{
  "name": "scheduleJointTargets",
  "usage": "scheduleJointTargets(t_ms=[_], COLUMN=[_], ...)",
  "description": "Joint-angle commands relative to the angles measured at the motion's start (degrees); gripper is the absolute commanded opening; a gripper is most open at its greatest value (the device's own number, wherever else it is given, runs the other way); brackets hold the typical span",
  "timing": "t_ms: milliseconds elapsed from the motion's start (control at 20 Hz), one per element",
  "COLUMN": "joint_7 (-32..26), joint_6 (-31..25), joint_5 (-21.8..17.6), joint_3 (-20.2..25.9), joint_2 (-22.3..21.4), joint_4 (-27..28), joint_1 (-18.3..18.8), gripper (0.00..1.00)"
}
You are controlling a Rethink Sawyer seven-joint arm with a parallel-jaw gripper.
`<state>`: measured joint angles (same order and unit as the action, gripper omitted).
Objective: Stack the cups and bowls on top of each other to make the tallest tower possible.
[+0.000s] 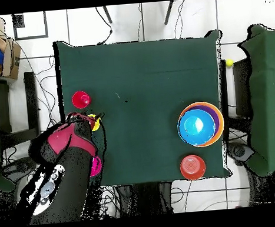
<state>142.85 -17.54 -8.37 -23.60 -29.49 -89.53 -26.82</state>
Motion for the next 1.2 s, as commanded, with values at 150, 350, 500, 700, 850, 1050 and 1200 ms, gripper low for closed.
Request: scheduleJointTargets(t_ms=[150,350,500,700,850,1050,1200], joint_7=[6.29,5.58,4.91,5.1,5.27,5.9,5.96], joint_6=[8.23,10.4,11.12,12.75,12.3,10.92,9.28], joint_5=[-0.23,-0.8,-1.16,-0.86,0.01,1.34,2.08], joint_3=[5.24,5.18,4.94,4.64,4.11,2.9,2.38], joint_2=[0.58,0.3,0.0,0.81,1.37,2.83,3.91], joint_4=[-7.27,-9.05,-10.0,-10.26,-9.58,-7.78,-6.04], joint_1=[2.91,3.56,3.83,3.69,3.14,1.8,1.15], gripper=[1.0,1.0,1.0,1.0,1.0,1.0,1.0])
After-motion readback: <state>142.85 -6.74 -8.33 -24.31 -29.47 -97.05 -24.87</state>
